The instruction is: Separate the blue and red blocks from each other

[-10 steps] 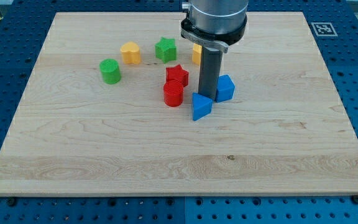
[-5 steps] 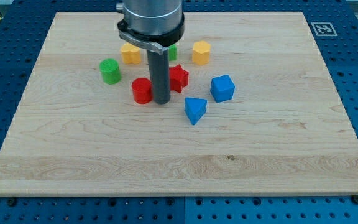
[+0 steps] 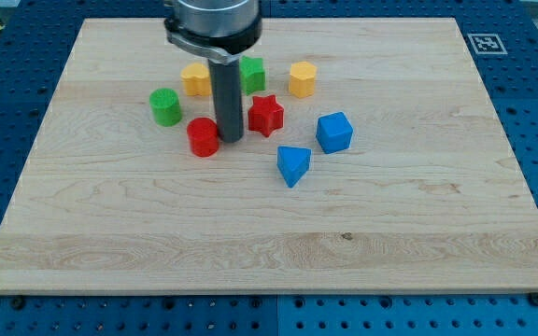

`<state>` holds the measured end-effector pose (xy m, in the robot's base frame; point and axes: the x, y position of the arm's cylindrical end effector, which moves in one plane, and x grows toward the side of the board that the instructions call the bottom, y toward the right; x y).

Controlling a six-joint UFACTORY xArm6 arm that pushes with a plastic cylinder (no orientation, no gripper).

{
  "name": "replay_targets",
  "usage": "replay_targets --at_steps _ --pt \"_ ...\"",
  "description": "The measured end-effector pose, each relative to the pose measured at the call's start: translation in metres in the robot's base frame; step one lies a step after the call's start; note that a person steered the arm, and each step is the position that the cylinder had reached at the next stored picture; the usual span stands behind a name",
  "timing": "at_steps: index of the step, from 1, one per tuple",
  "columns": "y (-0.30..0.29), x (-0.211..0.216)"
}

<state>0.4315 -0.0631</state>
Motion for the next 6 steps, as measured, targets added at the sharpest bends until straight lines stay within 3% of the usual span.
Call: replay_targets --at_steps 1,4,6 --pt "-0.024 0.001" --pt "0.083 0.031" --pt "0.126 0.021"
